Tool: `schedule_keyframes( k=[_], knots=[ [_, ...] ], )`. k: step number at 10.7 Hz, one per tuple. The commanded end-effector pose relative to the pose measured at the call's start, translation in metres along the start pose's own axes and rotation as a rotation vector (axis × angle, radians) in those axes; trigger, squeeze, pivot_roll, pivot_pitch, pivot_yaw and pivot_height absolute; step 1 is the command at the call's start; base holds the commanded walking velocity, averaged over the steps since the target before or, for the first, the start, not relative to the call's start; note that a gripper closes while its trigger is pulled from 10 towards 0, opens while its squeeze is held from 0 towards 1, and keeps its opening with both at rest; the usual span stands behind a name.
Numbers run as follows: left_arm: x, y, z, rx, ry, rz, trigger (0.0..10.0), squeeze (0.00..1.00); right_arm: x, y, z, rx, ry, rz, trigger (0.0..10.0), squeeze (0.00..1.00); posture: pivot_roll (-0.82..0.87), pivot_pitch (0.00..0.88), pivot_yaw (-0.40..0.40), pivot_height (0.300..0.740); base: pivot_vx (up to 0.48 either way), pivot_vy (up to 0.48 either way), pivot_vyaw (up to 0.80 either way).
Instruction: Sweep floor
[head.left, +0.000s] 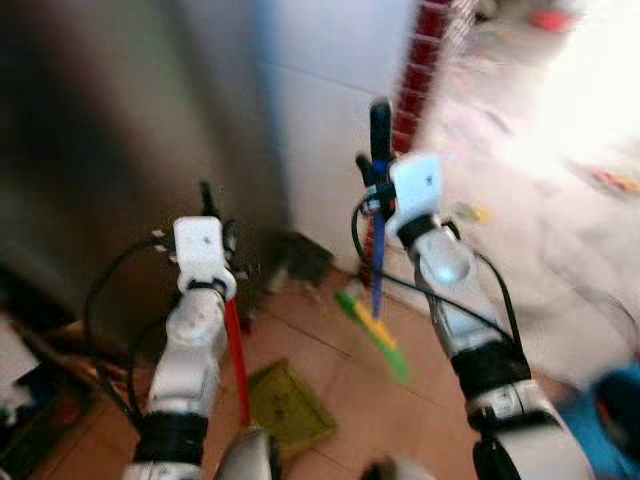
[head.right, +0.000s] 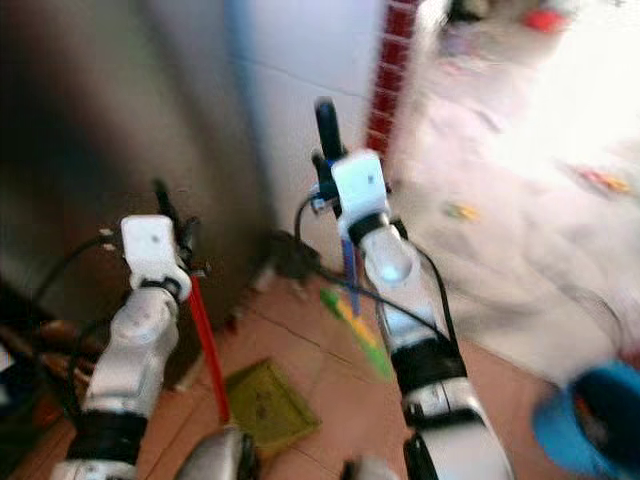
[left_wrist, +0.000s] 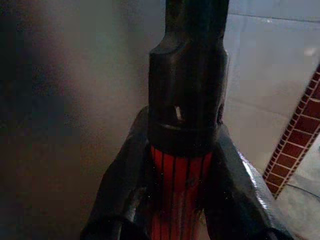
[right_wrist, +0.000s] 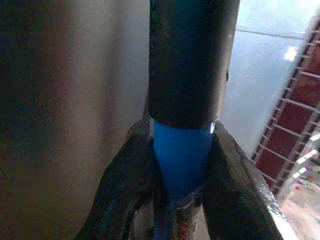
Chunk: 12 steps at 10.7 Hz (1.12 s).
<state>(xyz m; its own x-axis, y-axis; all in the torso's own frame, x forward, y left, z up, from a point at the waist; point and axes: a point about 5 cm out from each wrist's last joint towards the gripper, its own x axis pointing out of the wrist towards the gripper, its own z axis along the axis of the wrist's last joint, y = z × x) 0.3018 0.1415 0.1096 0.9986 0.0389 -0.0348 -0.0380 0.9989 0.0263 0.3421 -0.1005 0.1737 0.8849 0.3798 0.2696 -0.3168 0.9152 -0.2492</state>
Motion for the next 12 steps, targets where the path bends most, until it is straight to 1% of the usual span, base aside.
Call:
schedule_keyframes(
  k=[1, 3, 5, 6, 7, 8, 9, 10, 12],
  knots=[
    [0.002, 0.000, 0.012, -0.001, -0.052, -0.008, 10.0, 0.00, 0.005, 0.002, 0.017, -0.037, -0.084, 0.019, 10.0, 0.00, -0.03, 0.068, -0.006, 0.740, 0.322, 0.000, 0.00],
    [0.002, -0.001, 0.012, -0.002, -0.054, -0.011, 10.0, 0.00, 0.004, 0.005, 0.016, -0.009, -0.081, 0.026, 10.0, 0.00, -0.03, 0.069, -0.005, 0.740, 0.343, 0.000, 0.00],
    [0.001, -0.003, 0.012, -0.003, -0.054, -0.016, 10.0, 0.00, 0.006, 0.009, 0.013, 0.065, -0.054, 0.050, 10.0, 0.00, -0.03, 0.070, -0.005, 0.740, 0.390, 0.000, 0.00],
    [0.001, -0.004, 0.012, -0.005, -0.051, -0.018, 10.0, 0.00, 0.006, 0.016, 0.013, 0.105, -0.058, 0.087, 10.0, 0.00, -0.03, 0.070, -0.004, 0.740, 0.382, 0.000, 0.00],
    [0.001, -0.005, 0.012, -0.004, -0.050, -0.020, 10.0, 0.00, 0.005, 0.020, 0.014, 0.077, -0.085, 0.105, 10.0, 0.00, -0.03, 0.070, -0.004, 0.740, 0.341, 0.000, 0.00],
    [0.001, -0.006, 0.012, -0.007, -0.050, -0.023, 10.0, 0.00, 0.004, 0.021, 0.014, 0.066, -0.083, 0.130, 10.0, 0.00, -0.03, 0.069, -0.005, 0.740, 0.349, 0.000, 0.00],
    [0.000, -0.006, 0.011, -0.008, -0.048, -0.022, 10.0, 0.00, 0.002, 0.018, 0.017, 0.081, -0.107, 0.121, 10.0, 0.00, -0.03, 0.070, -0.007, 0.740, 0.334, 0.000, 0.00],
    [0.000, -0.008, 0.011, -0.014, -0.046, -0.026, 10.0, 0.00, 0.000, 0.014, 0.019, 0.065, -0.137, 0.117, 10.0, 0.00, -0.03, 0.070, -0.008, 0.740, 0.337, 0.000, 0.41],
    [0.000, -0.011, 0.010, -0.016, -0.040, -0.030, 10.0, 0.00, 0.000, 0.015, 0.023, 0.047, -0.158, 0.144, 10.0, 0.00, -0.04, 0.072, -0.010, 0.740, 0.339, 0.000, 0.70]
  ],
)
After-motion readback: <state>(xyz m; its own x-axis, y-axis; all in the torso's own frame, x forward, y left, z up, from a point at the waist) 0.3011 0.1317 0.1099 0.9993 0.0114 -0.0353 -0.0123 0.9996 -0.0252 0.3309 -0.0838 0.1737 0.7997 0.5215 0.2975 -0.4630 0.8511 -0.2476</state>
